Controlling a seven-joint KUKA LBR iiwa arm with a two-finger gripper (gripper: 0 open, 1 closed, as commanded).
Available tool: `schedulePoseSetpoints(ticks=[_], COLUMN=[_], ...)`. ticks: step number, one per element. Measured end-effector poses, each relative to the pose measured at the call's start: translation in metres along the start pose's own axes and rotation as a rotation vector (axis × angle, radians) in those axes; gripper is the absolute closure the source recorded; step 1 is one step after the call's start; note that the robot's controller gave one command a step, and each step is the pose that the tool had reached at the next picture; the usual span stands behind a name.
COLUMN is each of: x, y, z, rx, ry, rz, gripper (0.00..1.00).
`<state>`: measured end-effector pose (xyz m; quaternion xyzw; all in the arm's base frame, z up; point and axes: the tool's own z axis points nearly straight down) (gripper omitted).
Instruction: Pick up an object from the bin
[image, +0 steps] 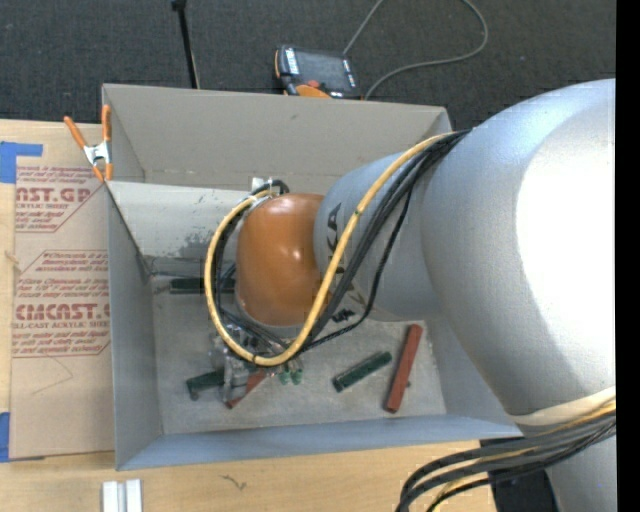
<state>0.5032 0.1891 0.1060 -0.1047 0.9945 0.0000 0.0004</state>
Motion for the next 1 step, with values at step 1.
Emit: schedulePoseSetpoints(ticks=[1], x=[-0.0003], y=[0.0075], z=[-0.1543], rx=[-0.001], ry=[-0.010], rz=[-0.021], gripper=[1.00])
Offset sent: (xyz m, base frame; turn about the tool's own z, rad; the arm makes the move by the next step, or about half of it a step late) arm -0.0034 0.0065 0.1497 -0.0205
